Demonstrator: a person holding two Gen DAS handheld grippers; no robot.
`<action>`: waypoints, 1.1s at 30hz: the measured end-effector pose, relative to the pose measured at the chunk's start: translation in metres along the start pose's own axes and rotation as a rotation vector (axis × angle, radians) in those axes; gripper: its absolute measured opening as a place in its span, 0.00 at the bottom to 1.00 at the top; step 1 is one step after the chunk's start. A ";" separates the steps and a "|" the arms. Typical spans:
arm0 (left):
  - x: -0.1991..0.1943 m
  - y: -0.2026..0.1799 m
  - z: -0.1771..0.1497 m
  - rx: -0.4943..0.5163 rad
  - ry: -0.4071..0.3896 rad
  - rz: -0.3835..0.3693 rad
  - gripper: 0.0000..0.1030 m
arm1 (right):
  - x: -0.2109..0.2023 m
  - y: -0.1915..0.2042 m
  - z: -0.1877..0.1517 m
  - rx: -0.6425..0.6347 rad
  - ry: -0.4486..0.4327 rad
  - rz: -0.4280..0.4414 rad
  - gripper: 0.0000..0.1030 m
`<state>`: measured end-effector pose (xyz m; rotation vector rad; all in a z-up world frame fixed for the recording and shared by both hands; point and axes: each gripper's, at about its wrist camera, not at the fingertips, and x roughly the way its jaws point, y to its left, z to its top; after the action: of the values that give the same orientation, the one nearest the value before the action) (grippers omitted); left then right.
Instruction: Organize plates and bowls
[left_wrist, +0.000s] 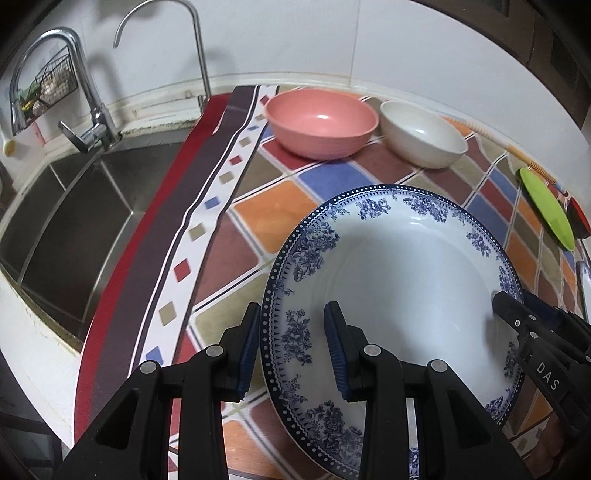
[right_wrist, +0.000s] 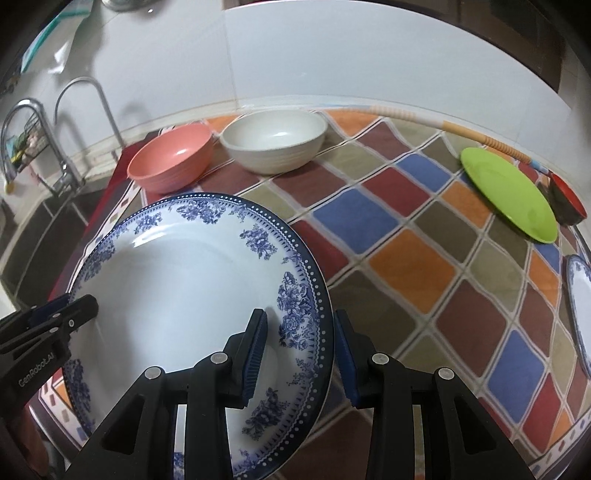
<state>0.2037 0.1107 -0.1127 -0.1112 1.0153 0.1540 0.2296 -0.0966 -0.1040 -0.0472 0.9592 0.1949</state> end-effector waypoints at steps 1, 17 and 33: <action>0.001 0.002 -0.001 0.000 0.003 0.000 0.34 | 0.003 0.004 -0.001 -0.001 0.009 0.002 0.36; 0.017 0.010 -0.010 0.026 0.051 -0.025 0.34 | 0.019 0.020 -0.015 0.015 0.056 -0.029 0.36; -0.012 0.004 -0.007 0.121 -0.072 0.005 0.61 | 0.009 0.015 -0.020 0.084 0.008 -0.067 0.53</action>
<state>0.1907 0.1129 -0.1063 0.0066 0.9506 0.1000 0.2150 -0.0829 -0.1220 -0.0029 0.9711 0.0932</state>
